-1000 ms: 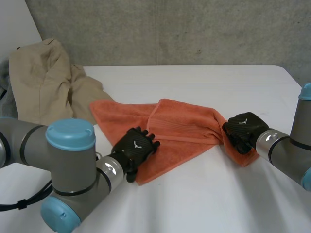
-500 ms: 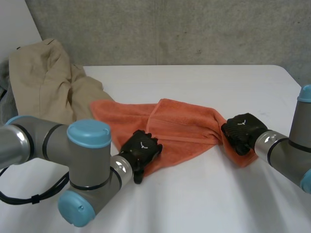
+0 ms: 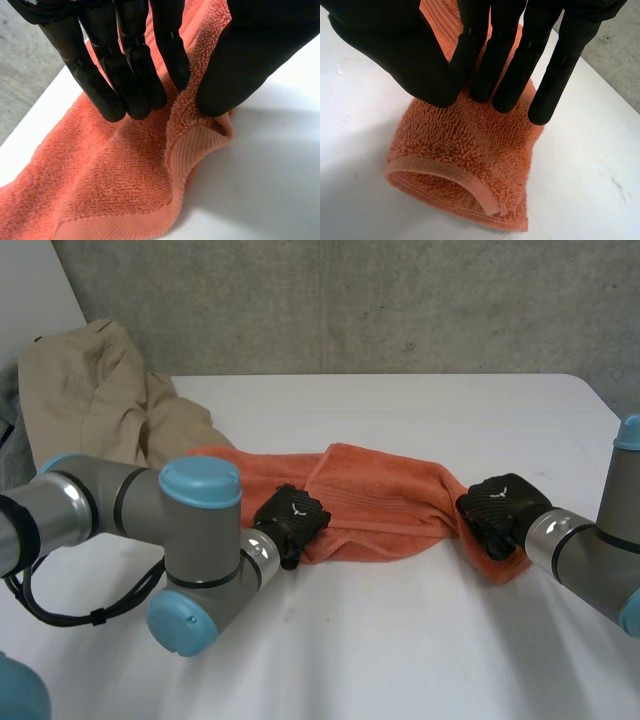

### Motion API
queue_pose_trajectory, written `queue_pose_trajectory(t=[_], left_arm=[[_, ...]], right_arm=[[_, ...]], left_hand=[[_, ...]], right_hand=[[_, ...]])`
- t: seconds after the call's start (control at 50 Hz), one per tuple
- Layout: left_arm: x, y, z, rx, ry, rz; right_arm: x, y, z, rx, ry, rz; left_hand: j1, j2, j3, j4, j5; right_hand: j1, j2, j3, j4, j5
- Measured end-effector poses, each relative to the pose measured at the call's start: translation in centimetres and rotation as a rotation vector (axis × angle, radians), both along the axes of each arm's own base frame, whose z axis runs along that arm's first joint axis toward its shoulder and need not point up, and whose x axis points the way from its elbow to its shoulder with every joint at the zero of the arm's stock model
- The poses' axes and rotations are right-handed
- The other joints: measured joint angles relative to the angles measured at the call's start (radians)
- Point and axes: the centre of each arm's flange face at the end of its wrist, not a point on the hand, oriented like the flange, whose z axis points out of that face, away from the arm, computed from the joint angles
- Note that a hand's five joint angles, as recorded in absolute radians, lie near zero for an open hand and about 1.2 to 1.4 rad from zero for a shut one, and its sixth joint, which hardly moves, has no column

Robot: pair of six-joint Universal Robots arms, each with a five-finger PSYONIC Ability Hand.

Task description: Fold the laundry.

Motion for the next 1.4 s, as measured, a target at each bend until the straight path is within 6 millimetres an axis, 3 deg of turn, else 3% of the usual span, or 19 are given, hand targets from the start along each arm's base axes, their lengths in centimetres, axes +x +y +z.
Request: queue_pose_trajectory(t=[0.12, 0.28, 0.46, 0.54, 0.6, 0.66, 0.72, 0.82, 0.94, 1.02, 1.1, 1.16, 1.24, 1.32, 1.4], left_arm=[[0.6, -0.5, 1.0, 0.034, -0.009, 0.019], [2.9, -0.9, 5.5, 0.019, 0.060, 0.094], [6.5, 1.1, 12.8, -0.087, 0.149, 0.156], [8.5, 1.9, 16.2, -0.171, 0.201, 0.194], [9.6, 2.2, 17.8, -0.229, 0.239, 0.215], [10.1, 1.9, 18.1, -0.254, 0.255, 0.227], [10.1, 1.3, 17.7, -0.253, 0.254, 0.237], [10.1, 0.4, 16.9, -0.233, 0.246, 0.257], [9.9, 0.0, 17.3, -0.228, 0.267, 0.272], [9.8, 0.0, 17.9, -0.227, 0.290, 0.275], [9.7, 0.1, 18.2, -0.223, 0.304, 0.274], [9.7, 0.2, 18.4, -0.217, 0.311, 0.274], [9.7, 0.3, 18.4, -0.210, 0.316, 0.277], [9.8, 0.4, 18.3, -0.202, 0.319, 0.282], [10.1, 0.6, 18.2, -0.193, 0.313, 0.290]], right_arm=[[-0.3, -0.3, 0.4, -0.004, -0.013, -0.012], [-0.3, -0.3, 2.1, -0.002, -0.040, -0.009], [-1.7, -1.2, 7.2, -0.023, -0.071, -0.050], [-3.4, -2.6, 10.1, -0.068, -0.124, -0.118], [-4.3, -4.0, 10.9, -0.081, -0.164, -0.166], [-4.4, -4.4, 9.8, -0.023, -0.168, -0.182], [-3.6, -3.1, 8.2, 0.071, -0.154, -0.151], [-1.2, 2.1, 6.6, 0.154, -0.147, 0.006], [0.6, 8.2, 4.4, 0.155, -0.149, 0.217], [1.7, 10.6, 1.5, 0.106, -0.126, 0.318], [2.3, 10.8, -0.6, 0.022, -0.092, 0.332], [2.7, 9.8, -2.1, -0.054, -0.063, 0.291], [2.9, 8.7, -3.0, -0.098, -0.049, 0.243], [2.8, 7.5, -2.3, -0.124, -0.075, 0.202], [2.2, 5.4, 0.5, -0.178, -0.164, 0.124]], left_hand=[[0.000, 0.000, 0.000, 0.002, 0.000], [0.000, 0.000, 0.000, 0.002, 0.000], [0.000, 0.001, 0.003, 0.003, 0.000], [0.000, 0.002, 0.003, 0.003, 0.000], [0.000, 0.002, 0.003, 0.003, 0.000], [0.000, 0.002, 0.003, 0.003, 0.000], [0.000, 0.002, 0.003, 0.003, 0.000], [0.000, 0.002, 0.003, 0.003, 0.000], [0.000, 0.002, 0.003, 0.003, 0.000], [0.000, 0.002, 0.003, 0.003, 0.000], [0.000, 0.002, 0.003, 0.003, 0.000], [0.000, 0.002, 0.003, 0.003, 0.000], [0.000, 0.002, 0.003, 0.003, 0.000], [0.000, 0.002, 0.003, 0.003, 0.000], [0.000, 0.002, 0.003, 0.003, 0.000]], right_hand=[[0.000, 0.000, 0.000, 0.002, 0.000], [0.000, 0.000, 0.000, 0.004, 0.000], [0.000, 0.000, 0.000, 0.004, 0.000], [0.000, 0.000, 0.000, 0.004, 0.000], [-0.018, -0.034, -0.041, -0.039, -0.035], [-0.193, -0.238, -0.253, -0.247, -0.235], [-0.393, -0.444, -0.454, -0.457, -0.452], [-0.679, -0.728, -0.738, -0.750, -0.755], [-0.739, -0.770, -0.804, -0.822, -0.828], [-0.739, -0.770, -0.804, -0.822, -0.827], [-0.724, -0.763, -0.791, -0.804, -0.785], [-0.589, -0.641, -0.660, -0.661, -0.646], [-0.070, -0.092, -0.125, -0.141, -0.127], [-0.039, 0.004, -0.004, 0.000, -0.028], [-0.039, 0.004, -0.001, 0.003, -0.028]])
